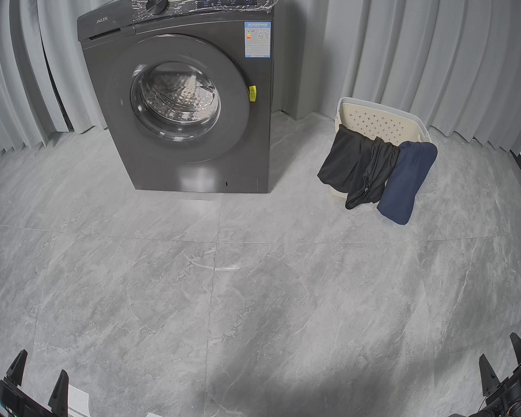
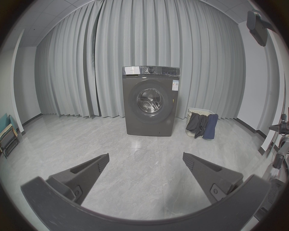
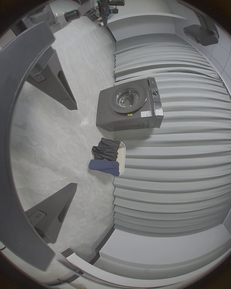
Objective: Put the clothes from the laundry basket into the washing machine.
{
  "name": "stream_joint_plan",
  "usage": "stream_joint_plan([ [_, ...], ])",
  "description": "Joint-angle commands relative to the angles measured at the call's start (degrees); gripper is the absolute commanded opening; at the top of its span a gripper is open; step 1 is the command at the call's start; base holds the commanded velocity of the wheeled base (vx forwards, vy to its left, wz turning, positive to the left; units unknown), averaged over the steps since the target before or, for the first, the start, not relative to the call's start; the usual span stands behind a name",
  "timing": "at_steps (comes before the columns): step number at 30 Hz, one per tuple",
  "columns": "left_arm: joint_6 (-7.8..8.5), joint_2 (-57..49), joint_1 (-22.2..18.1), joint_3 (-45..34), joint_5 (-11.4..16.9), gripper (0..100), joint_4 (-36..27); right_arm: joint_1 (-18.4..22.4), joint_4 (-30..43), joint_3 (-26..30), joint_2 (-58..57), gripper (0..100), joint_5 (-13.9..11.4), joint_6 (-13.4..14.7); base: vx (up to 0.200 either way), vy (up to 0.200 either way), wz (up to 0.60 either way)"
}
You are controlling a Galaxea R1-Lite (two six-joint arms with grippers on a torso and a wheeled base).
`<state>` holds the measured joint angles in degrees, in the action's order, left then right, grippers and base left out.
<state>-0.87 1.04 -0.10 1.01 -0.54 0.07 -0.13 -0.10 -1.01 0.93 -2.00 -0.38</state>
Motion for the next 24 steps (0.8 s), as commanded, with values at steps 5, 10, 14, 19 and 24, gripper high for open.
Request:
stream_joint_plan([
  [5, -0.01, -0.9, 0.0, -1.0, 0.0, 100, 0.0, 0.0, 0.0, 1.0, -0.3, 100, 0.0, 0.0, 0.000, 0.000, 0.00],
  [10, -0.45, -0.9, 0.0, -1.0, -0.2, 100, 0.1, 0.0, 0.0, 1.0, -0.3, 100, 0.0, 0.0, 0.040, 0.000, 0.00],
  [14, -0.45, -0.9, 0.0, -1.0, -0.2, 100, 0.0, 0.0, 0.0, 1.0, -0.3, 100, 0.0, 0.0, 0.200, 0.000, 0.00],
  [19, -0.54, -0.9, 0.0, -1.0, -0.3, 100, 0.0, 0.0, 0.0, 1.0, -0.3, 100, 0.0, 0.0, 0.200, 0.000, 0.00],
  [24, -0.01, -0.9, 0.0, -1.0, 0.0, 100, 0.0, 0.0, 0.0, 1.0, -0.3, 100, 0.0, 0.0, 0.200, 0.000, 0.00],
])
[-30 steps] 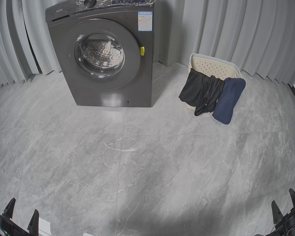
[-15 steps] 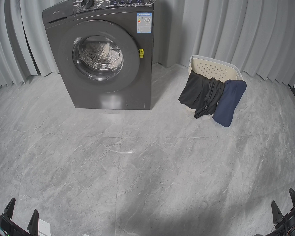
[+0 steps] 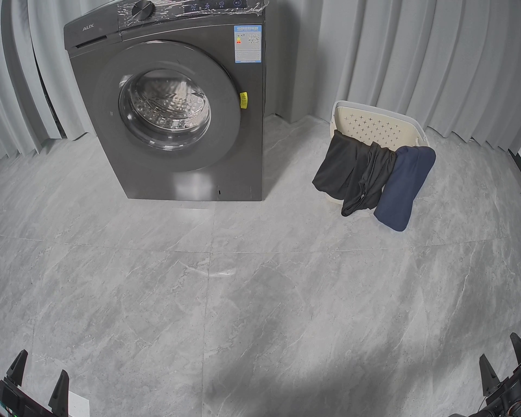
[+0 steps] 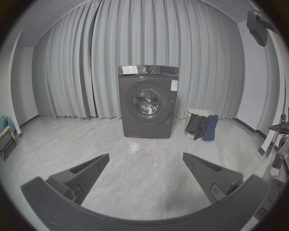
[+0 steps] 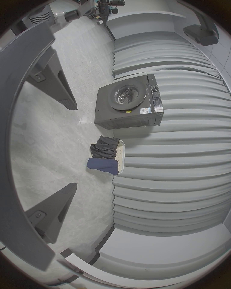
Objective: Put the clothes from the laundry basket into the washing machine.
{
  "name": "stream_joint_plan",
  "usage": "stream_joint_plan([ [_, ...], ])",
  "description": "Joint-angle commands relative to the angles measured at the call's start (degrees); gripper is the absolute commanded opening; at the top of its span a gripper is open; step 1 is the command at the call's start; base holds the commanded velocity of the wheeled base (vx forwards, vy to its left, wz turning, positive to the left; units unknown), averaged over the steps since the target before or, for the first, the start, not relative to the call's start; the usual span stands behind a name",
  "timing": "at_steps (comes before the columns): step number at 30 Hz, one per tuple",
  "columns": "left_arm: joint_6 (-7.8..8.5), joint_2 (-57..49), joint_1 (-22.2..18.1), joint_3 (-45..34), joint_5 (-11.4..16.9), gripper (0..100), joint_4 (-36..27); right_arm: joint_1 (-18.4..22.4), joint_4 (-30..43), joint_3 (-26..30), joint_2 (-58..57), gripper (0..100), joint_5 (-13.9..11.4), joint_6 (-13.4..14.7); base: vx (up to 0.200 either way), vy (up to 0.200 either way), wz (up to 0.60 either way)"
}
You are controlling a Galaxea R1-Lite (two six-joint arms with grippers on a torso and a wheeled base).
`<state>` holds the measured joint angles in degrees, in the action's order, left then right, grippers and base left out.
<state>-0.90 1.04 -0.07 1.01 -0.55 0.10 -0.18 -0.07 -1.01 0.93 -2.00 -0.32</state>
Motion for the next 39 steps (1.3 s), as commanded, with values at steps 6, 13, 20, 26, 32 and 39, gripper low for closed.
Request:
stream_joint_plan([
  [6, 0.11, -0.9, 0.0, -1.0, 0.0, 100, 0.0, 0.0, 0.0, 1.0, -0.3, 100, 0.0, -0.1, 0.000, 0.000, -0.30],
  [13, 0.02, -0.9, 0.0, -1.0, 0.0, 100, 0.0, 0.1, 0.0, 1.0, -0.3, 100, 0.0, 0.0, 0.000, 0.000, -0.26],
  [20, -0.33, -0.9, 0.0, -1.0, -0.2, 100, 0.0, 0.1, -0.1, 1.0, -0.3, 100, 0.0, 0.0, 0.143, 0.000, 0.00],
  [26, -0.42, -0.9, 0.0, -1.0, -0.2, 100, 0.0, 0.0, -0.1, 1.0, -0.3, 100, 0.0, 0.0, 0.200, 0.000, 0.00],
  [32, -0.24, -0.9, 0.0, -1.0, -0.1, 100, 0.0, 0.0, 0.0, 1.0, -0.3, 100, 0.0, 0.0, 0.200, 0.000, 0.00],
  [39, -0.15, -0.9, 0.0, -1.0, 0.0, 100, 0.0, 0.2, -0.1, 1.0, -0.3, 100, 0.0, 0.0, 0.029, 0.000, 0.00],
])
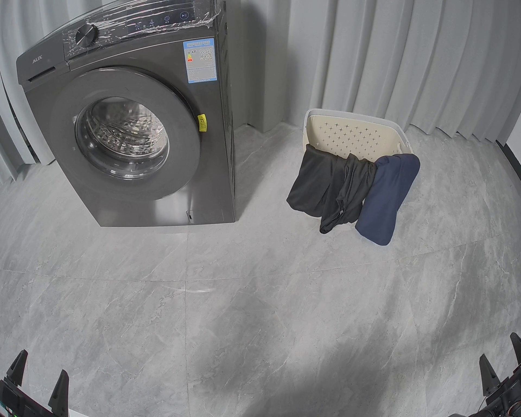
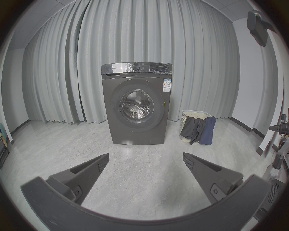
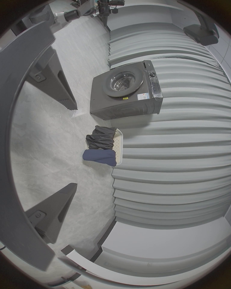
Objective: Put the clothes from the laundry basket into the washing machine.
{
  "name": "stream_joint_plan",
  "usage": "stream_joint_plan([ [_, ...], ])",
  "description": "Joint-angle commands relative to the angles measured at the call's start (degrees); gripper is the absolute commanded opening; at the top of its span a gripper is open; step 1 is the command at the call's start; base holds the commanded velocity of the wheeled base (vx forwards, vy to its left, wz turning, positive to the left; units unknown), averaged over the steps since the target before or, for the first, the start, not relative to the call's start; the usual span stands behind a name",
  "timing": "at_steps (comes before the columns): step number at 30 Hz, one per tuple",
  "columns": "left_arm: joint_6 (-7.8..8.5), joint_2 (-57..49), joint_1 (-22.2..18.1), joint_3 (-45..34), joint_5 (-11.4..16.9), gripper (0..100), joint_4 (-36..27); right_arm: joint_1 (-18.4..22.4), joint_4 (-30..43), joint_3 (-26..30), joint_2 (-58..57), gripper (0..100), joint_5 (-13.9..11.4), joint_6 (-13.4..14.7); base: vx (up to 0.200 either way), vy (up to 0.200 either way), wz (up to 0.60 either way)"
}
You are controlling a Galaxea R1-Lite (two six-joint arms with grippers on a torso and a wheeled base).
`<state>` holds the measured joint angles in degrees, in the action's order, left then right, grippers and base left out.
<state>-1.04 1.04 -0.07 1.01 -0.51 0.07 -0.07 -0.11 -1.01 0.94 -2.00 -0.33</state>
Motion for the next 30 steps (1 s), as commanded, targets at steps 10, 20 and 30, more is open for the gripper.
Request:
stream_joint_plan([
  [10, -0.11, -0.9, 0.0, -1.0, 0.0, 100, 0.0, 0.0, 0.0, 1.0, -0.3, 100, 0.0, 0.0, 0.000, -0.080, 0.00],
  [20, -0.11, -0.9, 0.0, -1.0, 0.0, 100, 0.0, 0.0, -0.1, 1.0, -0.3, 100, 0.0, 0.0, 0.000, -0.200, 0.00],
  [30, -0.11, -0.9, 0.0, -1.0, 0.0, 100, 0.0, 0.0, 0.0, 1.0, -0.3, 100, 0.0, 0.0, 0.000, -0.200, 0.00],
])
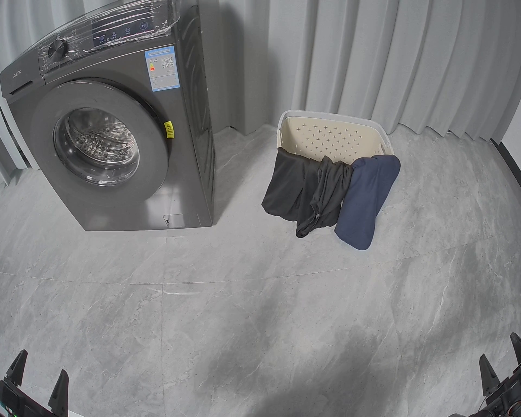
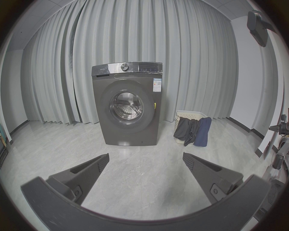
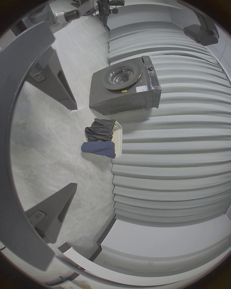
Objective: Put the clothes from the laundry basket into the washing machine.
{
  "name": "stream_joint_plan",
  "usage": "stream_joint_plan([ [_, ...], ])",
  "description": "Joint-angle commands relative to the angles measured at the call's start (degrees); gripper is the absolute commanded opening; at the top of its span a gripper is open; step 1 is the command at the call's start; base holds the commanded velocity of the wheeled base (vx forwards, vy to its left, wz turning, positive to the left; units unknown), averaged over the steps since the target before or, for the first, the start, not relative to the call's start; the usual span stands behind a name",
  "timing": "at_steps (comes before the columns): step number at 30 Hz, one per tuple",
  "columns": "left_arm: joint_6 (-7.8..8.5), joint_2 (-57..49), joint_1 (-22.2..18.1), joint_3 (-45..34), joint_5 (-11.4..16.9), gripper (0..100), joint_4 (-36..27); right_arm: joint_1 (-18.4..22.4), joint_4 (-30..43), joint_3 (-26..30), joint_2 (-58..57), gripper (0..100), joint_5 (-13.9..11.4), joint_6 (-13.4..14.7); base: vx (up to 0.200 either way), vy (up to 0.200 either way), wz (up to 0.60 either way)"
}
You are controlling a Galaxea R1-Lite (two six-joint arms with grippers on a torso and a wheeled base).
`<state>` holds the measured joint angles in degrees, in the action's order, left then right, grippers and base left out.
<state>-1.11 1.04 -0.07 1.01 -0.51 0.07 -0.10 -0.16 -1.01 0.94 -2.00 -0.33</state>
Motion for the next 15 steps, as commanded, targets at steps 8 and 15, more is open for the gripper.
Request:
stream_joint_plan([
  [8, -0.03, -0.9, 0.0, -1.0, 0.0, 100, 0.1, -0.1, 0.0, 1.0, -0.3, 100, -0.1, 0.0, 0.000, -0.150, 0.00],
  [15, -0.03, -0.9, 0.0, -1.0, 0.0, 100, 0.0, -0.1, 0.0, 1.0, -0.3, 100, 0.0, 0.0, 0.000, 0.000, 0.00],
])
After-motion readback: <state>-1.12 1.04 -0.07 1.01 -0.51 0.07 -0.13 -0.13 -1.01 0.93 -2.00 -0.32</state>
